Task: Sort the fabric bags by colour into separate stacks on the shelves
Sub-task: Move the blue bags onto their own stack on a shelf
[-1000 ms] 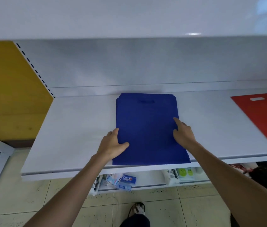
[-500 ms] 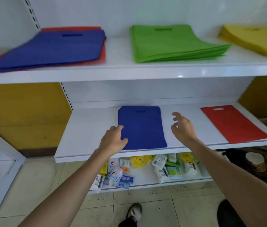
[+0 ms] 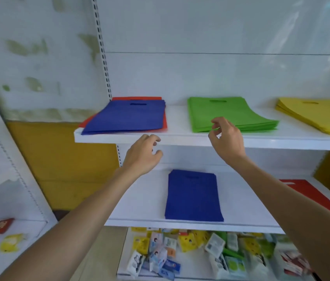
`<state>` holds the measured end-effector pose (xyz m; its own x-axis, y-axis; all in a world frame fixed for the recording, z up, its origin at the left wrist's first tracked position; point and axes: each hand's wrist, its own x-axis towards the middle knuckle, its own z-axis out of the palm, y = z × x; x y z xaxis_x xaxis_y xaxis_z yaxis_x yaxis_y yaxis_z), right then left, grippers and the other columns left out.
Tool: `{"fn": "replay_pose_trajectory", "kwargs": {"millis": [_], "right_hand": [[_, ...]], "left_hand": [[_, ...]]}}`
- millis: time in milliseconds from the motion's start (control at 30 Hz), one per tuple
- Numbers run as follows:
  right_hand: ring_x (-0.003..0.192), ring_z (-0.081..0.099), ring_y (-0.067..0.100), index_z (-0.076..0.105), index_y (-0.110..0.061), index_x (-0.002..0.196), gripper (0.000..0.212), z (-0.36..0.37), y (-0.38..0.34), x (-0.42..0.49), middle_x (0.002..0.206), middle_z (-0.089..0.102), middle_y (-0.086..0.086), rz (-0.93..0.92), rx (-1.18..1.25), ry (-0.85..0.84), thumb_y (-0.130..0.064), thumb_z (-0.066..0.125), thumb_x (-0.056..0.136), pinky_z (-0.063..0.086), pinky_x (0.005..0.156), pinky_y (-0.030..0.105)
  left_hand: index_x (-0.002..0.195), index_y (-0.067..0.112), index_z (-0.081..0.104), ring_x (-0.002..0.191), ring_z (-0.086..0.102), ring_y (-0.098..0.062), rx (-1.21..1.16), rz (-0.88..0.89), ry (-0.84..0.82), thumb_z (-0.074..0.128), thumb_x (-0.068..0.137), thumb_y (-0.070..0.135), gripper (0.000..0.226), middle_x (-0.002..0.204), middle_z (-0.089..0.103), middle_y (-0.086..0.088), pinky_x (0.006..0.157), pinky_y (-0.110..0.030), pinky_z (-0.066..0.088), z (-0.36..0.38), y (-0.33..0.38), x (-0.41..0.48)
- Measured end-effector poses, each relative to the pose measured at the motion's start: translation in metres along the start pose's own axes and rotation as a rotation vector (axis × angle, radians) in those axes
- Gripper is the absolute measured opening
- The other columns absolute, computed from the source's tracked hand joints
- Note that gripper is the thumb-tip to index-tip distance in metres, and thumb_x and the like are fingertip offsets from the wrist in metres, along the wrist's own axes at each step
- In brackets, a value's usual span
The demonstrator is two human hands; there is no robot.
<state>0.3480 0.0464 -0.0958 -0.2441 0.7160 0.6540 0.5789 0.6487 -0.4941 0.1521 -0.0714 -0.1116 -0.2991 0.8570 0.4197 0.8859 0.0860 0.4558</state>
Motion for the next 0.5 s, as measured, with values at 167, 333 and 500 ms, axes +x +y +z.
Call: {"fn": "replay_pose_trajectory", "kwargs": {"millis": [167,333,500], "right_hand": [[0.084,0.061,0.026,0.058,-0.006,0.112,0.029,0.044,-0.026,0.042,0.103,0.064,0.007,-0.056,0.033,-0.020,-0.004,0.054,0.083,0.047,0.069,0.035],[0.086,0.060,0.023,0.056,-0.008,0.113,0.029,0.093,-0.040,0.100,0.104,0.063,0.005,-0.068,0.018,-0.052,-0.007,0.054,0.085,0.047,0.071,0.034],[0.093,0.058,0.030,0.054,-0.001,0.115,0.030,0.154,-0.049,0.156,0.108,0.061,0.015,-0.005,0.007,-0.135,-0.007,0.055,0.085,0.043,0.080,0.032]], "left_hand": [[0.120,0.016,0.054,0.099,0.056,-0.016,0.056,-0.036,0.085,0.054,0.088,0.019,0.032,0.115,0.055,0.000,0.084,-0.034,0.048,-0.036,-0.050,0.044],[0.119,0.013,0.056,0.100,0.056,-0.019,0.071,-0.080,0.144,0.055,0.088,0.017,0.031,0.114,0.058,-0.003,0.087,-0.036,0.048,-0.066,-0.110,0.110],[0.123,0.014,0.056,0.113,0.051,-0.028,0.210,-0.224,0.056,0.054,0.090,0.020,0.033,0.122,0.056,-0.011,0.095,-0.038,0.043,-0.073,-0.179,0.157]]}}
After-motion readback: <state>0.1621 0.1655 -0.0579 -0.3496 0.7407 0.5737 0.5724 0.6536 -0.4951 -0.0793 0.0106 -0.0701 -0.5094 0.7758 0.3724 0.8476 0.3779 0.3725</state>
